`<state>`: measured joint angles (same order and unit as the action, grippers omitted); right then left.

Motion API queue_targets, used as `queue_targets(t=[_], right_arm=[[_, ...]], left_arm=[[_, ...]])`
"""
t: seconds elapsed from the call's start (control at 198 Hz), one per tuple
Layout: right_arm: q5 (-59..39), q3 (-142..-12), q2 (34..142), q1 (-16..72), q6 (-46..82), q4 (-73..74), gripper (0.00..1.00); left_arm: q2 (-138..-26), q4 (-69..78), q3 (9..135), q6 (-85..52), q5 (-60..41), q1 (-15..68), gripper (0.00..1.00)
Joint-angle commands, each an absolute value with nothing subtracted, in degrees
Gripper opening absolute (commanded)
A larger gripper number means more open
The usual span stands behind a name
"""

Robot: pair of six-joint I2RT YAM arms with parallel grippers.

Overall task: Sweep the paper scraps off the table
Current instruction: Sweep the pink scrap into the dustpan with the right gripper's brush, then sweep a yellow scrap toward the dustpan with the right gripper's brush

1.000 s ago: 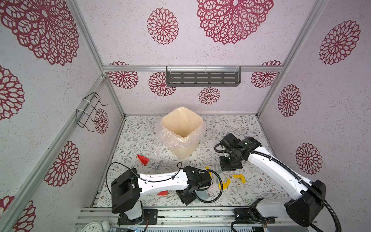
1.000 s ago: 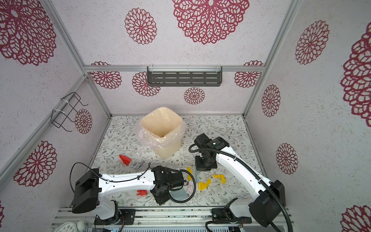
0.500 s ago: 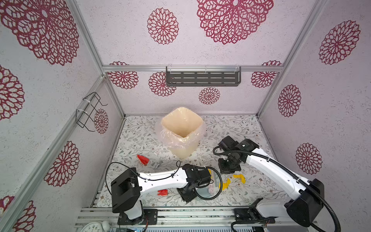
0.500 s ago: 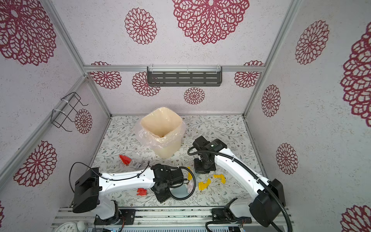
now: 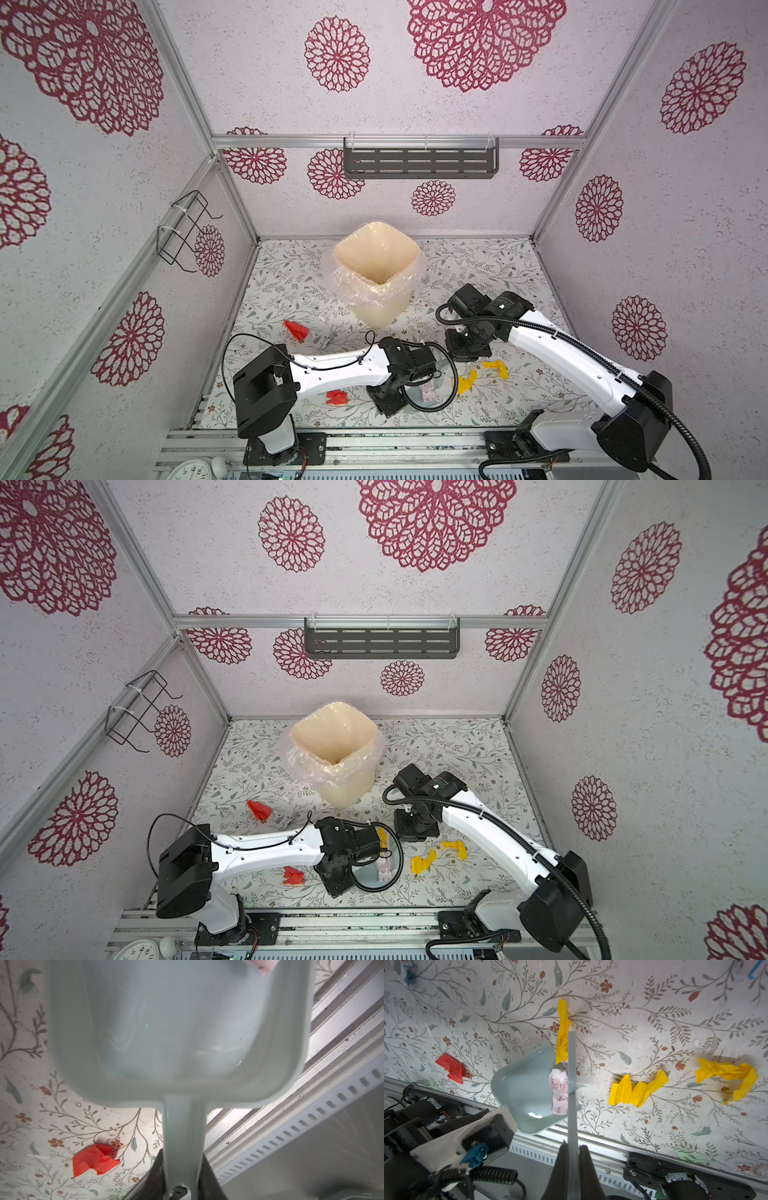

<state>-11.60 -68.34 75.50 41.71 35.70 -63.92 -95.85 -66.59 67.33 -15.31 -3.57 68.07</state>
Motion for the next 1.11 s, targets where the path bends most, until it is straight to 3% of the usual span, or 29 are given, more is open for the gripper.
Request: queue_targets(t=[0.0, 0.329, 0.647, 1.108], right_arm=[[-13.81, -69.31, 73.56, 42.92, 37.82, -63.54, 0.00], [-7.38, -74.29, 73.77, 39.50, 31.98, -71.21, 0.00], [-2.29, -80.36, 82.52, 35.69, 19.88, -70.39, 0.00], [-5.11, -81.05, 87.53, 37.81, 16.31, -69.47, 0.00]], left_arm=[[-96.42, -64.78, 66.62, -14.58, -3.39, 66.78, 0.00], [-96.22, -63.40, 66.09, -16.65, -1.54, 66.00, 0.00], [-96.63, -62.76, 65.76, -17.08, -1.26, 64.54, 0.00], [-98.42, -63.20, 66.07, -16.72, -3.16, 63.02, 0.00]])
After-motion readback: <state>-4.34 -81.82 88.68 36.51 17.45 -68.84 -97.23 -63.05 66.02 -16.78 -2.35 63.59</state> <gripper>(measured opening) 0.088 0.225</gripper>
